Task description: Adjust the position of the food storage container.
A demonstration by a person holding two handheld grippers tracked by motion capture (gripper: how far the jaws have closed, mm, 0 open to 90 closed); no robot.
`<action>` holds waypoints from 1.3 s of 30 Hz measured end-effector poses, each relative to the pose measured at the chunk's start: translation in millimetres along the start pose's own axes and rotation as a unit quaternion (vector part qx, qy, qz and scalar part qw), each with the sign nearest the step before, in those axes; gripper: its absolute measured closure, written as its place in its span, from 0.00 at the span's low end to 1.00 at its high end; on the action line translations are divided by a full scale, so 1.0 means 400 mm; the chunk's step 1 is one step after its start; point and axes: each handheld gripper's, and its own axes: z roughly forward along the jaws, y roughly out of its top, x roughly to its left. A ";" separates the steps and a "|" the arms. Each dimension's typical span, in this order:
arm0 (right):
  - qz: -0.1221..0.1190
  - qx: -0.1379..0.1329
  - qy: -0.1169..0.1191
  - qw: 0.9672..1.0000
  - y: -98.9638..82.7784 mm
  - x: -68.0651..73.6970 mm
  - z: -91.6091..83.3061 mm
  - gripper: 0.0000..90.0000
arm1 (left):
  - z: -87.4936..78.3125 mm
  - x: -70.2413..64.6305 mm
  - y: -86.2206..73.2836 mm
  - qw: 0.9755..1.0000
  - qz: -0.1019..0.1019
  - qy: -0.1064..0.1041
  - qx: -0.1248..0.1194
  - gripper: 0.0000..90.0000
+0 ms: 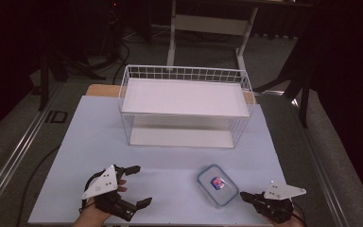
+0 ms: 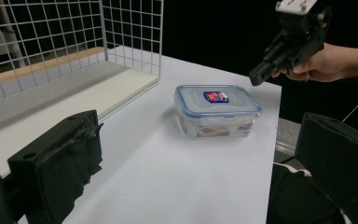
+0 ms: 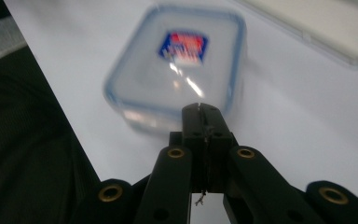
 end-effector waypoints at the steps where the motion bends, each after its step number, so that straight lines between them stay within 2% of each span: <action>1: 0.004 0.003 0.000 1.000 -0.009 -0.005 0.001 1.00 | 0.000 0.000 0.000 1.000 0.001 0.000 0.000 0.02; 6: 0.021 0.019 0.001 1.000 -0.043 -0.023 0.019 1.00 | 0.002 0.000 0.000 1.000 0.003 -0.003 -0.002 0.02; 11: 0.028 0.026 0.011 0.999 -0.046 -0.025 0.041 1.00 | 0.004 0.001 -0.001 1.000 0.001 -0.005 0.000 0.02; 20: 0.016 0.060 0.020 0.998 -0.037 -0.019 0.094 1.00 | 0.005 -0.001 -0.001 1.000 0.004 -0.007 0.004 0.02; 26: 0.031 0.045 0.015 0.998 -0.023 -0.032 0.092 1.00 | 0.006 0.000 -0.002 1.000 0.002 -0.006 0.003 0.02; 28: 0.029 0.044 0.007 0.999 -0.015 -0.038 0.096 1.00 | 0.007 0.000 -0.002 1.000 0.003 -0.007 0.004 0.02; 33: 0.017 0.047 0.001 0.999 0.005 -0.049 0.125 1.00 | 0.007 0.001 -0.002 1.000 0.002 -0.008 0.005 0.02; 39: 0.021 0.045 -0.006 0.999 0.033 -0.067 0.163 1.00 | 0.007 0.001 -0.003 1.000 0.002 -0.007 0.005 0.02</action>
